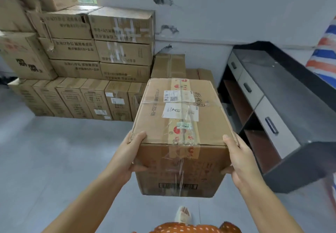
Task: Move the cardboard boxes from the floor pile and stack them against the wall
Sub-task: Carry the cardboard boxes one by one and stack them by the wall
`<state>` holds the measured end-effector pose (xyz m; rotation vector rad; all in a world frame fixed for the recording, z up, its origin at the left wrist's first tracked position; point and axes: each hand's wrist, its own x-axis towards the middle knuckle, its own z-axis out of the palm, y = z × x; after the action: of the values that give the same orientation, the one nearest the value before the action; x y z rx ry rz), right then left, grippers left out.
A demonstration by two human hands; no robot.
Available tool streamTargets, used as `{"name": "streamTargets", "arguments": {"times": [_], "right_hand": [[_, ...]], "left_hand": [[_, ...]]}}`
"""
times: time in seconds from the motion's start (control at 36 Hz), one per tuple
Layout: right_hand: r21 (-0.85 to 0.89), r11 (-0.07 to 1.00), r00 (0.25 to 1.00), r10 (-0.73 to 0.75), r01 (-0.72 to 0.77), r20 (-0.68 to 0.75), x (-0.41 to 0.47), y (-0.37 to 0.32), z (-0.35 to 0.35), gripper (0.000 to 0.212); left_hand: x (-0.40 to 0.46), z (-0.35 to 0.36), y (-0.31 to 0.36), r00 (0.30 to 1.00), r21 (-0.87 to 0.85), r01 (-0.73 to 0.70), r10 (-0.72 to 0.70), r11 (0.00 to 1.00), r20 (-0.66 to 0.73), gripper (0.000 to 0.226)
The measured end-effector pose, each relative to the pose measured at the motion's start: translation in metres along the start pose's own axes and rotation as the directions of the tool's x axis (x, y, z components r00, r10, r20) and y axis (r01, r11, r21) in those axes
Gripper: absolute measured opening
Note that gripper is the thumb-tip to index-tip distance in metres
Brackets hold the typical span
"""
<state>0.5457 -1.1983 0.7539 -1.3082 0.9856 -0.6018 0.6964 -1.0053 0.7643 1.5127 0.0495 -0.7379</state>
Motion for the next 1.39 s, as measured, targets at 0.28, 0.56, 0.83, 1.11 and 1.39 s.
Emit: {"name": "streamTargets", "arguments": {"times": [0.28,0.56,0.83,1.11,1.39], "right_hand": [[-0.025,0.998,0.995,-0.047,0.05,0.093,0.186,-0.063,0.017,0.028],[-0.02,0.997,0.993,-0.068,0.07,0.093,0.344,-0.101,0.085,0.038],[-0.003,1.0,0.999,-0.028,0.028,0.031,0.527,-0.145,0.194,0.041],[0.016,1.0,1.0,0.023,-0.022,-0.005,0.671,-0.193,0.276,0.043],[0.022,0.998,0.996,0.062,-0.064,0.07,0.826,-0.2,0.348,0.041]], "left_hand": [[0.131,0.089,0.068,0.999,-0.069,-0.007,0.003,0.998,-0.054,0.033],[0.29,0.128,0.146,0.997,-0.033,-0.022,0.02,0.999,-0.075,0.032],[0.491,0.146,0.248,0.999,-0.012,-0.013,0.013,1.0,-0.033,0.027],[0.644,0.167,0.343,1.0,-0.005,0.002,-0.002,1.0,-0.027,0.022],[0.79,0.196,0.388,0.991,-0.059,0.082,-0.088,0.995,-0.1,0.025]]}}
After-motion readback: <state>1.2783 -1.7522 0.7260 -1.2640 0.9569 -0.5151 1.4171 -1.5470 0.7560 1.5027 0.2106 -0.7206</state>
